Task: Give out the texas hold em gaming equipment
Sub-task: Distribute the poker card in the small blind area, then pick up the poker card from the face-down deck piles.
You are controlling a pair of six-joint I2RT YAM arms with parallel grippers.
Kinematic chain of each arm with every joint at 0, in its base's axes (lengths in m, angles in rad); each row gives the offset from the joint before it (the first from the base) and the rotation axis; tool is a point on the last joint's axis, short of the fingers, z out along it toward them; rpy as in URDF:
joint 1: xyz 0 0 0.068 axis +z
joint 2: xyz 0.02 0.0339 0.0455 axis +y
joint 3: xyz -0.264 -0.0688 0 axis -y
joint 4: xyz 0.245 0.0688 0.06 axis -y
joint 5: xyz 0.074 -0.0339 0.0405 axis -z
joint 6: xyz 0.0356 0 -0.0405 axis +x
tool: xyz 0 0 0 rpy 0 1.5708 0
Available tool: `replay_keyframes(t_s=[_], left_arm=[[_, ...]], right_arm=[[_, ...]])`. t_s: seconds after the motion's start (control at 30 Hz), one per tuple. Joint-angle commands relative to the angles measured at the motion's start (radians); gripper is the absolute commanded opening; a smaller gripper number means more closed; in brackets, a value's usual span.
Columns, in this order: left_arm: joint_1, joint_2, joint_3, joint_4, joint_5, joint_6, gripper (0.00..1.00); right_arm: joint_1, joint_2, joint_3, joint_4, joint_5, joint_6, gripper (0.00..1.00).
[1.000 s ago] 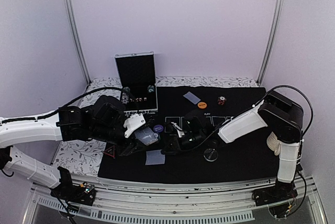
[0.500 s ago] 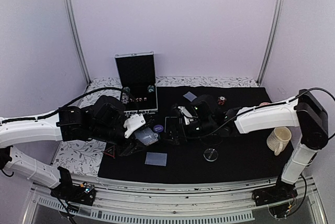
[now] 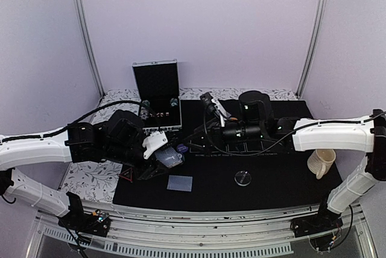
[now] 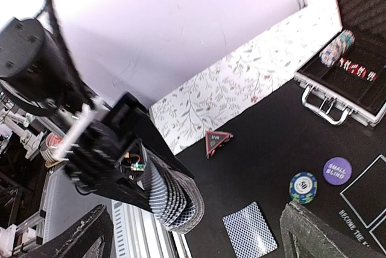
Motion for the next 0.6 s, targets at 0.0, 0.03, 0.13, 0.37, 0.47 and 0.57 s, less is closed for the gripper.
replay_keyframes(t_s=[0.0, 0.03, 0.13, 0.37, 0.47, 0.57], left_arm=[[0.012, -0.017, -0.001, 0.020, 0.014, 0.016, 0.45], [0.012, -0.018, 0.000, 0.021, 0.014, 0.015, 0.45], [0.012, -0.022, -0.002, 0.021, 0.019, 0.018, 0.45], [0.013, -0.025, -0.003, 0.020, 0.020, 0.016, 0.45], [0.012, -0.027, -0.003, 0.021, 0.020, 0.016, 0.45], [0.012, -0.032, -0.004, 0.020, 0.021, 0.017, 0.45]], right_arm=[[0.025, 0.114, 0.066, 0.014, -0.052, -0.020, 0.99], [0.036, 0.137, 0.082, 0.008, -0.053, -0.028, 0.99], [0.052, 0.194, 0.118, 0.017, -0.083, -0.051, 0.99], [0.060, 0.292, 0.176, 0.071, -0.111, -0.032, 0.99], [0.060, 0.323, 0.187, 0.065, -0.085, -0.030, 0.99], [0.060, 0.329, 0.187, 0.037, -0.038, -0.040, 0.99]])
